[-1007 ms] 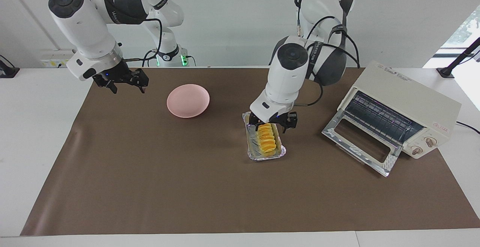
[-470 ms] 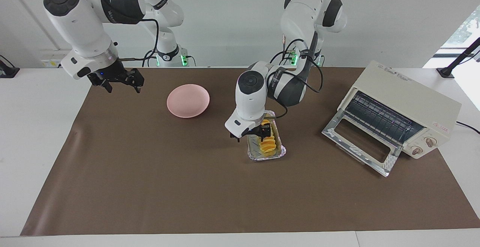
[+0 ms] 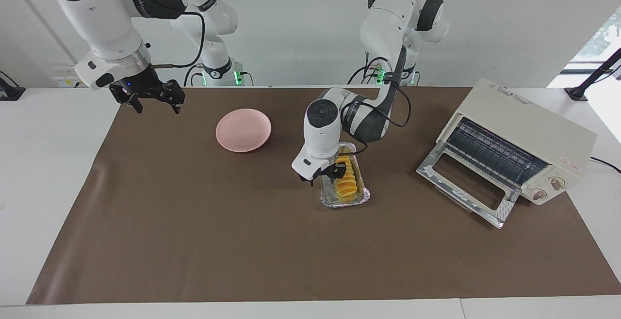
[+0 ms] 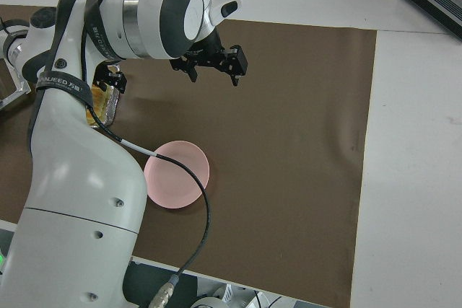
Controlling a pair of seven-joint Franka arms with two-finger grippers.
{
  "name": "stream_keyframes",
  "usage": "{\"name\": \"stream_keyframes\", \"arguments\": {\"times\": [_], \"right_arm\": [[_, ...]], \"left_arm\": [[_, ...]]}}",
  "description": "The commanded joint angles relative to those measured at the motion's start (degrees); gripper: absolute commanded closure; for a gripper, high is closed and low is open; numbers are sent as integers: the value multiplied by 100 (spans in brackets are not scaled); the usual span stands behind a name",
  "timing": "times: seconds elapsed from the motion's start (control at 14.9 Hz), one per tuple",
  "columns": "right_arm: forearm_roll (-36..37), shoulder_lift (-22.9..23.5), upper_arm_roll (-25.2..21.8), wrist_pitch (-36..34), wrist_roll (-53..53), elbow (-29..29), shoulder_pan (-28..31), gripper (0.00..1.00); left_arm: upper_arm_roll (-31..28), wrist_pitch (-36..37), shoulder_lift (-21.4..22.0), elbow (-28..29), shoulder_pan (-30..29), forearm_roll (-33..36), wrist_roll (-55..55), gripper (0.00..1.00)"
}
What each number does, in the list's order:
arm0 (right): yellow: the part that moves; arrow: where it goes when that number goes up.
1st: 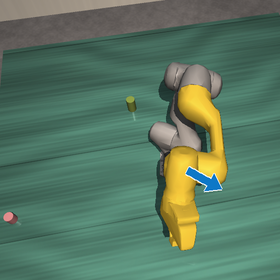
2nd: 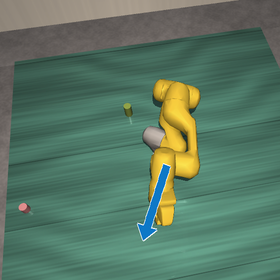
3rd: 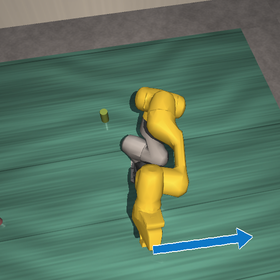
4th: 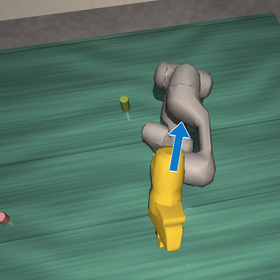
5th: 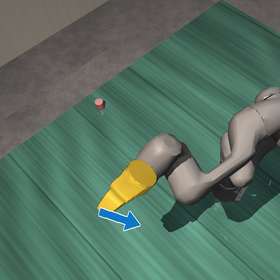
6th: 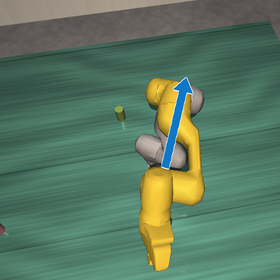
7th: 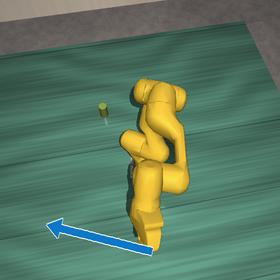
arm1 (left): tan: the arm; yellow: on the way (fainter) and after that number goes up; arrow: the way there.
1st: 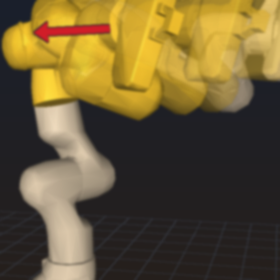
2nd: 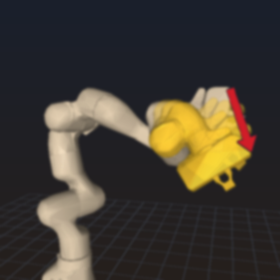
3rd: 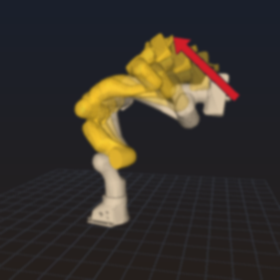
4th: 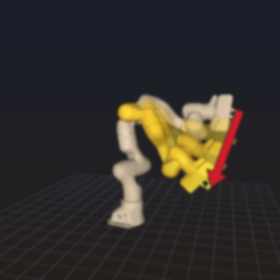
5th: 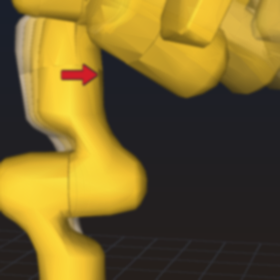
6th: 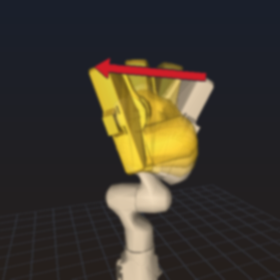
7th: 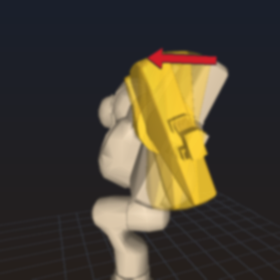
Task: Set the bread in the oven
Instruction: 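Lift the tray with the left gripper and insert it into the oven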
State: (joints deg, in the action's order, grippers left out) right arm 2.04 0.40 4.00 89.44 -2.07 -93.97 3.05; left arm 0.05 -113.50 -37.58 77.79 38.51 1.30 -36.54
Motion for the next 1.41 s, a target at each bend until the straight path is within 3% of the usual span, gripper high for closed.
{"name": "stream_keyframes", "arguments": {"times": [0.0,0.34,0.4,0.54,0.6,0.87,1.14,1.34], "right_arm": [[95,-76,40,-41,128,-87,73,0],[95,-76,40,-41,128,-87,64,0],[95,-76,40,-41,128,-87,73,0],[95,-76,40,-41,128,-87,64,0],[95,-76,40,-41,128,-87,64,0],[95,-76,40,-41,128,-87,73,0],[95,-76,40,-41,128,-87,64,0],[95,-76,40,-41,128,-87,64,0]], "left_arm": [[-66,-155,348,535,104,63,-107,49],[-66,-233,541,948,192,63,-108,50],[-66,-242,532,940,192,55,-160,58],[-66,-260,532,931,183,46,-248,95],[-66,-243,532,905,175,20,-248,100],[-92,-146,515,747,122,-226,-301,100],[-469,1248,488,-271,78,-349,-301,100],[-1083,1830,794,-545,-36,-813,-301,100]]}}
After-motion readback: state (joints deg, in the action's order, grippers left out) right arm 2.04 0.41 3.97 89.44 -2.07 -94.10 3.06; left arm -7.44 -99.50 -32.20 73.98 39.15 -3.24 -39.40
